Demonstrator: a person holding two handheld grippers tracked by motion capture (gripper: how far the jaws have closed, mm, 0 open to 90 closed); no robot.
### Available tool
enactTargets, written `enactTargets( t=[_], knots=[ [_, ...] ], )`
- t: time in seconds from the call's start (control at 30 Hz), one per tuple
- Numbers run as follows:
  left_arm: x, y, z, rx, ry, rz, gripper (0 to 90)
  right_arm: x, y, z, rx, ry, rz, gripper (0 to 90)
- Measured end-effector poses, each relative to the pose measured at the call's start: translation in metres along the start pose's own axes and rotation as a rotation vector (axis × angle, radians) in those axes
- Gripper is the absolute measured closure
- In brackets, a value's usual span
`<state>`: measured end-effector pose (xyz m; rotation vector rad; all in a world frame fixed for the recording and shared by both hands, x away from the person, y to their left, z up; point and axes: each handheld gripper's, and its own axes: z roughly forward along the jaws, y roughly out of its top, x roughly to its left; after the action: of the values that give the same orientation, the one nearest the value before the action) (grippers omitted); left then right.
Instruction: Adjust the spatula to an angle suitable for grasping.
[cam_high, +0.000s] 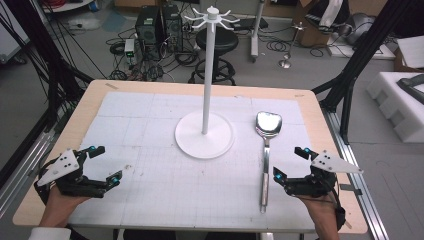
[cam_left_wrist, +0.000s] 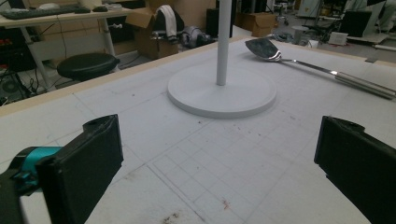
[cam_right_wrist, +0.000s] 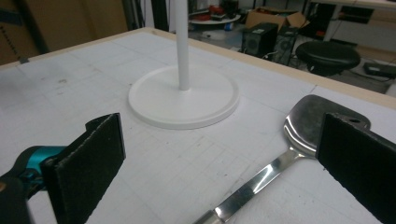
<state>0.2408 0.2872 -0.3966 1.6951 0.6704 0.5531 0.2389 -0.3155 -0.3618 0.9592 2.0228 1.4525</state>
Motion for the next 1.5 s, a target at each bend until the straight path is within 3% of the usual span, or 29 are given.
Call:
enactTargets(
  t=[0.33, 0.43, 0.5, 0.53, 0.6, 0.83, 0.93, 1.1, 1.5],
  knots=[
    [-0.001, 0.000, 0.000, -0.003, -0.004, 0.002, 1.7, -0.008, 0.021, 0.019, 0.126, 0.112, -0.045, 0.6],
    [-0.001, 0.000, 0.000, -0.002, -0.003, -0.001, 1.7, -0.008, 0.026, 0.024, 0.167, 0.149, -0.078, 5.7],
    [-0.001, 0.000, 0.000, -0.002, -0.004, -0.001, 1.7, -0.008, 0.028, 0.026, 0.178, 0.154, -0.089, 5.7],
    [0.000, 0.000, 0.000, -0.002, -0.003, -0.002, 1.7, -0.009, 0.032, 0.031, 0.219, 0.166, -0.100, 5.7],
    [0.000, 0.000, -0.001, -0.003, -0.003, -0.003, 1.7, -0.009, 0.033, 0.032, 0.228, 0.166, -0.106, 5.7],
    [0.000, 0.000, -0.001, -0.007, -0.003, -0.003, 1.7, -0.008, 0.040, 0.053, 0.342, 0.206, -0.168, 6.5],
    [0.001, 0.000, -0.001, -0.008, -0.003, -0.005, 1.7, -0.007, 0.040, 0.060, 0.381, 0.228, -0.188, 15.5],
    [0.002, 0.000, -0.001, -0.006, -0.001, -0.005, 1.7, -0.006, 0.040, 0.071, 0.444, 0.236, -0.215, 16.2],
    [0.002, -0.001, -0.001, -0.004, 0.004, -0.008, 1.7, -0.005, 0.039, 0.089, 0.569, 0.317, -0.270, 31.4]
  ],
)
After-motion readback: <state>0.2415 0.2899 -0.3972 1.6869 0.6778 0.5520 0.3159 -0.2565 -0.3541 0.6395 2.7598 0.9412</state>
